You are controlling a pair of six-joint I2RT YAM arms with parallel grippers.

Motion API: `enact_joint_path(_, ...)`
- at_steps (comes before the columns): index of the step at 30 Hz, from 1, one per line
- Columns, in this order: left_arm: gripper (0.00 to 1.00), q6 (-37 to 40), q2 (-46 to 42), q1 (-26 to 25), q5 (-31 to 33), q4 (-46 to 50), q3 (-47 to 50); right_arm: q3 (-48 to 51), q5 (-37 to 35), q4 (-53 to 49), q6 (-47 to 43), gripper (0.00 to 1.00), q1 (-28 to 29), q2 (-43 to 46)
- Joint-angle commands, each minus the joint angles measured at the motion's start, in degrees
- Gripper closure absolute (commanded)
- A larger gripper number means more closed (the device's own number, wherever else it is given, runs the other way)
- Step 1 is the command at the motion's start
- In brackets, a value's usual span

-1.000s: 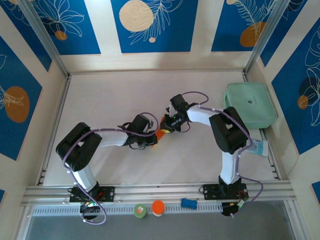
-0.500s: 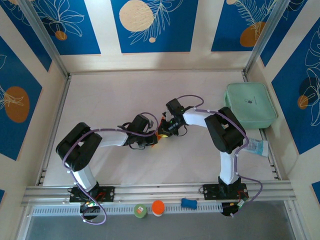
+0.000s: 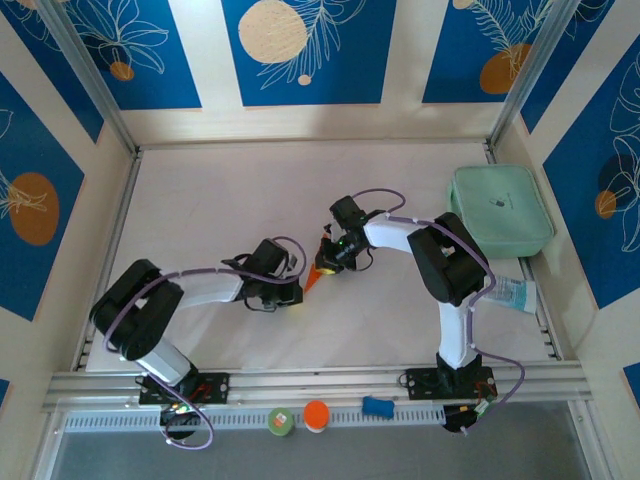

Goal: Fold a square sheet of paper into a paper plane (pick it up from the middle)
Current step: Fold the wing for the fifth time at the center of the table.

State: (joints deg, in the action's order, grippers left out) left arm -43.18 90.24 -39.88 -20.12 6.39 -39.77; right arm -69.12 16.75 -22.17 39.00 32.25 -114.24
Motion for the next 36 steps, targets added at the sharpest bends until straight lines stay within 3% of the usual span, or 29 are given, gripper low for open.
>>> enact_joint_path(1,0.94,2.24,-4.21,0.32,1.07,6.02,-1.47,1.53,-6.07,-3.62,0.37,0.90,0.26,-3.40)
enact_joint_path(5,0.93,-0.08,-5.00,0.42,3.90,-0.50,-3.46,2.22,-3.71,-1.37,1.55,0.90,1.37,-1.88)
enact_joint_path(12,0.96,-3.36,4.49,0.57,3.43,-9.92,-6.58,2.77,-0.11,3.20,3.45,0.90,0.93,-0.05)
enact_joint_path(22,0.99,-2.26,8.11,0.81,7.57,-10.67,-7.30,2.79,2.65,3.81,2.32,0.90,-0.07,1.14)
enact_joint_path(36,1.00,-2.34,11.87,1.73,5.63,-9.33,-5.76,2.65,2.29,5.04,2.71,0.90,-2.33,2.26)
